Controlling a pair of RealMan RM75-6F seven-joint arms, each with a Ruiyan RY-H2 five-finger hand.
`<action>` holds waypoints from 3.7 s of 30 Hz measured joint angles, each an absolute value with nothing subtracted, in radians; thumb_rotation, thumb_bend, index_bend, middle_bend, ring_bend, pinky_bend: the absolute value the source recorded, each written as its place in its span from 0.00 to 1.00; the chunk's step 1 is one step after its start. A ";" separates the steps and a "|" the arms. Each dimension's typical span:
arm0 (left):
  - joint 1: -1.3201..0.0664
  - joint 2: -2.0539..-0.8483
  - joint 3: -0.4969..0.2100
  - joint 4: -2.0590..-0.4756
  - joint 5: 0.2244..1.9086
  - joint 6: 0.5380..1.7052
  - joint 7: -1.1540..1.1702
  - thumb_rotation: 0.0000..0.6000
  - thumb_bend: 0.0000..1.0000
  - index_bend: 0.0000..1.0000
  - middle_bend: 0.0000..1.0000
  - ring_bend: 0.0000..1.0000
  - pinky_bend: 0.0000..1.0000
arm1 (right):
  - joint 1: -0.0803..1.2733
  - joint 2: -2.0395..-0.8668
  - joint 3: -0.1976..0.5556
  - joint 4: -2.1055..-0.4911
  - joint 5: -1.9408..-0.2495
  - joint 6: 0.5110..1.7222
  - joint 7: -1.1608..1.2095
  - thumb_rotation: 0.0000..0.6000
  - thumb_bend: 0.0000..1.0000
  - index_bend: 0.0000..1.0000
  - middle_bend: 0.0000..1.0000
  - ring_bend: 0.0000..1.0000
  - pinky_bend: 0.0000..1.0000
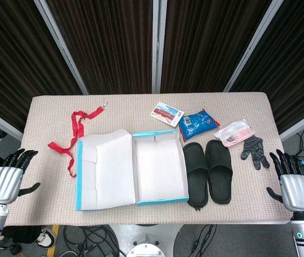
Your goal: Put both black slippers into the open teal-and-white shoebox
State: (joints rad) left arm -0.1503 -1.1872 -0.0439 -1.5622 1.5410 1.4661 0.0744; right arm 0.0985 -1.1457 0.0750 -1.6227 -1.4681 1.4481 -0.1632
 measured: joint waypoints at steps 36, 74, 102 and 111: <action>-0.168 -1.141 -0.034 -1.584 1.527 1.415 -0.013 1.00 0.12 0.15 0.16 0.11 0.18 | 0.476 -0.942 0.158 -1.862 -1.128 0.781 -0.126 1.00 0.06 0.03 0.16 0.05 0.04; -0.170 -1.087 -0.008 -1.597 1.578 1.430 -0.075 1.00 0.12 0.15 0.16 0.11 0.18 | 1.190 -1.280 -0.079 -1.658 -0.221 0.676 -0.466 1.00 0.07 0.05 0.08 0.00 0.04; -0.168 -1.090 0.014 -1.566 1.595 1.423 -0.119 1.00 0.12 0.15 0.16 0.11 0.18 | 1.276 -1.376 -0.123 -1.604 -0.085 0.742 -0.556 1.00 0.10 0.34 0.27 0.00 0.02; -0.169 -1.090 0.015 -1.567 1.596 1.421 -0.116 1.00 0.12 0.16 0.16 0.11 0.18 | 1.248 -1.367 -0.104 -1.614 -0.126 0.809 -0.553 1.00 0.14 0.45 0.37 0.06 0.02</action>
State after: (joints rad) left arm -0.1693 -1.0898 0.0150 -1.5667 1.5965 1.4210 -0.1158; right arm 1.2485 -1.3672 -0.1038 -1.6136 -0.1265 0.8089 -0.5529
